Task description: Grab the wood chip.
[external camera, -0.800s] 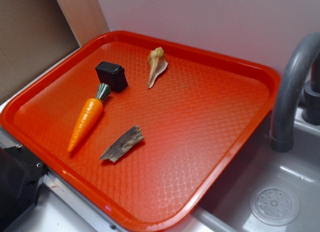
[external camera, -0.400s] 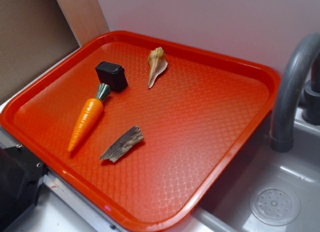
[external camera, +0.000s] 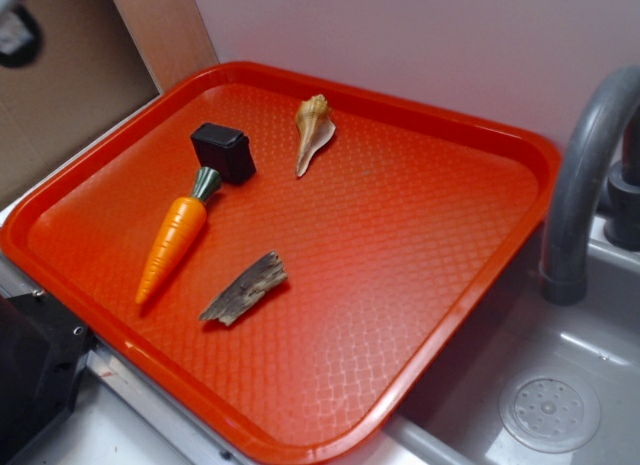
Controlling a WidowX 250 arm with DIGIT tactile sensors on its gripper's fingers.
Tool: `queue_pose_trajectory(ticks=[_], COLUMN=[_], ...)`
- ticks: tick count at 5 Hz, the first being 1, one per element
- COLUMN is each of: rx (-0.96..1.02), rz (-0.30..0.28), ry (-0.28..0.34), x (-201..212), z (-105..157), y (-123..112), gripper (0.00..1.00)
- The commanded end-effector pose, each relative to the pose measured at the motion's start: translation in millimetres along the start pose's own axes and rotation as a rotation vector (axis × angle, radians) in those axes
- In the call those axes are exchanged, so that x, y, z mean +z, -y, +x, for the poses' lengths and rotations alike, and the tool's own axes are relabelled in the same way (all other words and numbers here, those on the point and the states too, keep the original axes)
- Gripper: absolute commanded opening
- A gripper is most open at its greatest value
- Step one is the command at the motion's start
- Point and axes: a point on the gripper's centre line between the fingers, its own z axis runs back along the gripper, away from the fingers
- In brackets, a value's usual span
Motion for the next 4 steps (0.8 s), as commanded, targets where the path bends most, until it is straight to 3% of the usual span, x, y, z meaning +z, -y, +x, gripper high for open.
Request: queue_pose_trajectory(ticks=[1, 2, 4], rx=[-0.168, -0.248, -0.315], rz=[-0.052, -0.136, -0.115], ry=[0.04, -0.009, -0.139], x=[-75, -116, -172], z=[12, -1, -12], y=[18, 36, 57], gripper=[1.0, 1.0, 1.0])
